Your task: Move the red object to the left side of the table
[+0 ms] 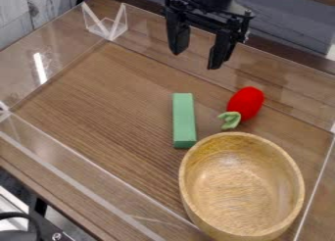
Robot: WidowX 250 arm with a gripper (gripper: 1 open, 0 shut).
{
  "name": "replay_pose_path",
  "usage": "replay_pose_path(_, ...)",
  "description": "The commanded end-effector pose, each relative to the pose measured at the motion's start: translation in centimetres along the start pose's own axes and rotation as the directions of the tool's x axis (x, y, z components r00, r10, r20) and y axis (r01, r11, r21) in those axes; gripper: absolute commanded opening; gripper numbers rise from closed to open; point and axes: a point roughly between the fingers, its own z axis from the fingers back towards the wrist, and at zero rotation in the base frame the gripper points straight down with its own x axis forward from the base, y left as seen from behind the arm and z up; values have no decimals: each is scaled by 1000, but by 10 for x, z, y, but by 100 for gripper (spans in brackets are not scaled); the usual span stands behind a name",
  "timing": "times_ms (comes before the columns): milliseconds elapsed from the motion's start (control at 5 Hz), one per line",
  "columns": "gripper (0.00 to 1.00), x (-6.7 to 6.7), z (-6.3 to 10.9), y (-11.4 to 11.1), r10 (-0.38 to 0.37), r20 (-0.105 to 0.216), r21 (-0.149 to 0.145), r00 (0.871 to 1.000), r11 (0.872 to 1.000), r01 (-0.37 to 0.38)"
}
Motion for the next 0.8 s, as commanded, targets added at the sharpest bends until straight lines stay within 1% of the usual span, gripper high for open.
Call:
replay_pose_path(0, 100, 6, -11, -2, -46, -5, -2, 999, 999, 46)
replay_pose_path(200, 100, 11, -26, -24, -8, 23, -13, 1000, 1000, 8)
replay_pose_path(400, 100, 18, -37, -46, 15, 54, -20, 998, 1000, -14)
replay_pose_path(600, 100, 27, -27, -58, -28, 83, -33, 996, 999, 31)
